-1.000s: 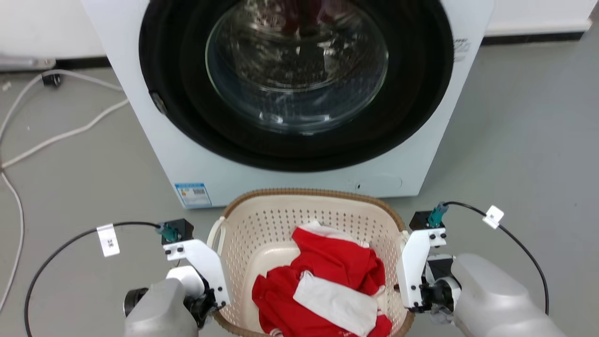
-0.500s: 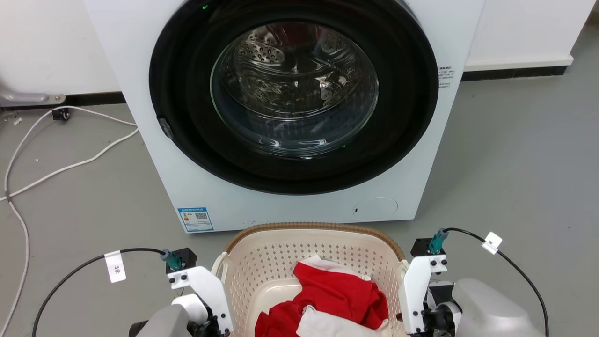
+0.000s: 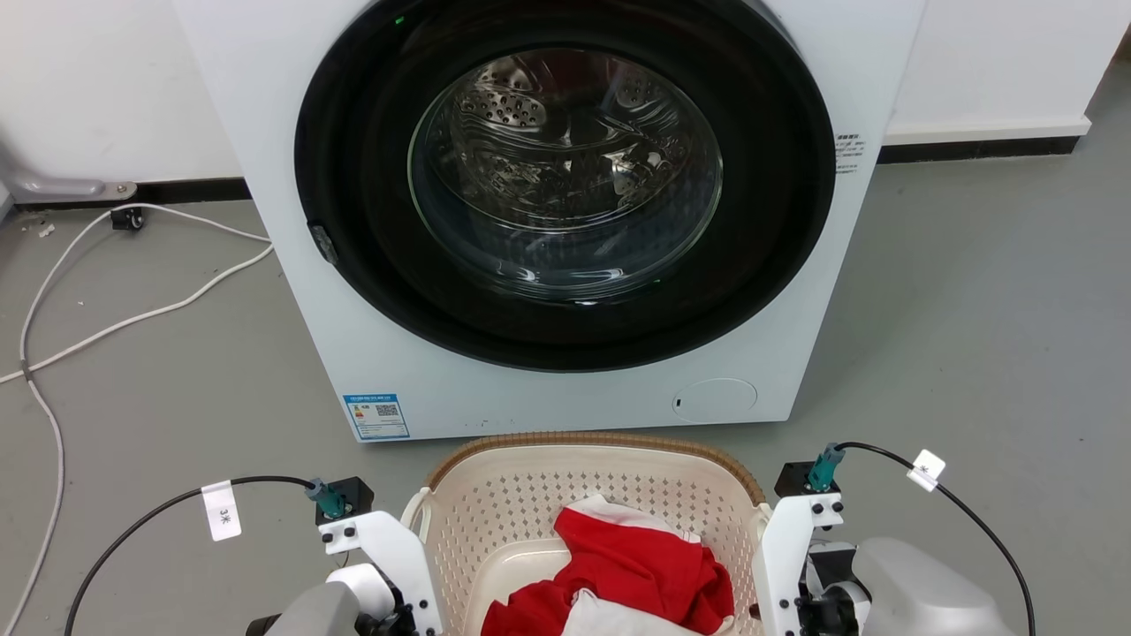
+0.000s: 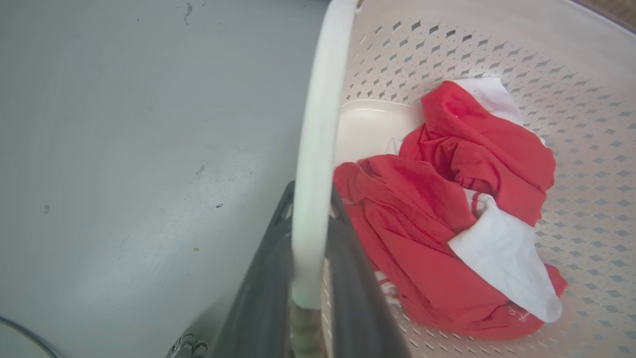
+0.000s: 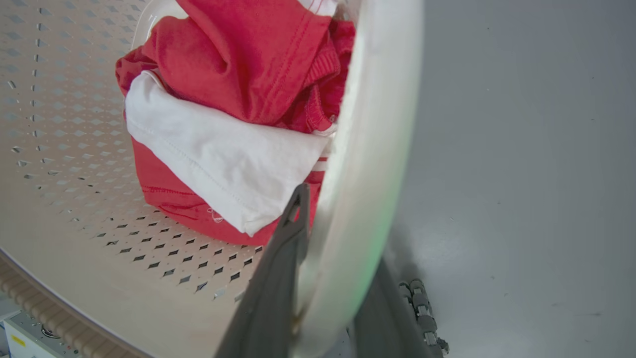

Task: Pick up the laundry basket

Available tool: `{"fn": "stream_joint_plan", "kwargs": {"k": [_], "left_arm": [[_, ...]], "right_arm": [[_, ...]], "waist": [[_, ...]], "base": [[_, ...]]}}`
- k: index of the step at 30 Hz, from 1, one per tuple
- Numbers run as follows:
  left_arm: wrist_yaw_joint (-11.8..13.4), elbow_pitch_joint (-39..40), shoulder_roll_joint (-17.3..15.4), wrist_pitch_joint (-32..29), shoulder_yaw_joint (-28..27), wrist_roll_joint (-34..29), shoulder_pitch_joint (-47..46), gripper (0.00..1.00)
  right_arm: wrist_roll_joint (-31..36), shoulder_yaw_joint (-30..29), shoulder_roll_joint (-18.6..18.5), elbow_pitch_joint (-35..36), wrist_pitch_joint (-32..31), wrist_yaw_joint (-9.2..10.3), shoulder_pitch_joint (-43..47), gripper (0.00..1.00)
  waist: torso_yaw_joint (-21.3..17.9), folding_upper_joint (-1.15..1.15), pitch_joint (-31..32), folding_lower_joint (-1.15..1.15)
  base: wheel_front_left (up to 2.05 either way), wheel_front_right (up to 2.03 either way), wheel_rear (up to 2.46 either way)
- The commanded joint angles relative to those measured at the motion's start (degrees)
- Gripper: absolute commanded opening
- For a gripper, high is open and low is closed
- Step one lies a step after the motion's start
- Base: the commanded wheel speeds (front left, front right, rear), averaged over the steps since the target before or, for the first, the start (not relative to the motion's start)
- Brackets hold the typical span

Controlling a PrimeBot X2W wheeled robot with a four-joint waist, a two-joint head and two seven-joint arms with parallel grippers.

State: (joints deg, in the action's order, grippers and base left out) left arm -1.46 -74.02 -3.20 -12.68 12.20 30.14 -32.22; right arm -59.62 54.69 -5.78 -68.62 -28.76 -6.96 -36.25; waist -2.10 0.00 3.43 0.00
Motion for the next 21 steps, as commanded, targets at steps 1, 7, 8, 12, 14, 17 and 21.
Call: {"fn": "stream_joint_plan", "kwargs": {"k": [1, 7, 8, 12, 14, 17, 21], "left_arm": [[0.0, 0.29, 0.57, 0.28, 0.0, 0.46, -0.48, 0.0], [-0.2, 0.29, 0.58, 0.57, 0.76, 1.19, -0.77, 0.0], [-0.23, 0.29, 0.58, 0.6, 0.9, 1.39, -0.78, 0.0], [-0.19, 0.29, 0.59, 0.58, 1.43, 1.99, -0.81, 0.0], [-0.12, 0.29, 0.59, 0.56, 1.7, 2.18, -0.8, 0.0], [0.04, 0.29, 0.59, 0.63, 2.08, 2.54, -0.81, 0.0], [0.21, 0.29, 0.59, 0.72, 2.57, 3.16, -0.88, 0.0]], "right_arm": [[-0.67, 0.16, 1.25, 0.75, 0.44, -0.96, -0.25, 0.0], [-1.2, 1.02, 1.24, 0.63, 1.09, -0.96, -0.68, 0.0], [-1.31, 1.15, 1.24, 0.63, 1.2, -0.96, -0.74, 0.0], [-1.75, 1.67, 1.16, 0.49, 1.46, -0.96, -0.96, 0.0], [-2.04, 1.92, 1.13, 0.43, 1.52, -0.96, -1.08, 0.0], [-2.27, 2.3, 1.07, 0.33, 1.71, -0.96, -1.27, 0.0], [-2.79, 2.8, 1.07, 0.24, 1.89, -0.96, -1.46, 0.0]], "waist": [[0.0, 0.0, -0.04, 0.0], [-0.08, 0.0, -0.35, 0.0], [-0.07, 0.0, -0.38, 0.0], [0.01, 0.0, -0.53, 0.0], [0.07, 0.0, -0.58, 0.0], [0.17, 0.0, -0.62, 0.0], [0.34, 0.0, -0.67, 0.0]], "base": [[0.0, 0.0, 0.0], [0.0, 0.0, 0.0], [0.0, 0.0, 0.0], [0.0, 0.0, 0.0], [0.0, 0.0, 0.0], [0.0, 0.0, 0.0], [0.0, 0.0, 0.0]]}}
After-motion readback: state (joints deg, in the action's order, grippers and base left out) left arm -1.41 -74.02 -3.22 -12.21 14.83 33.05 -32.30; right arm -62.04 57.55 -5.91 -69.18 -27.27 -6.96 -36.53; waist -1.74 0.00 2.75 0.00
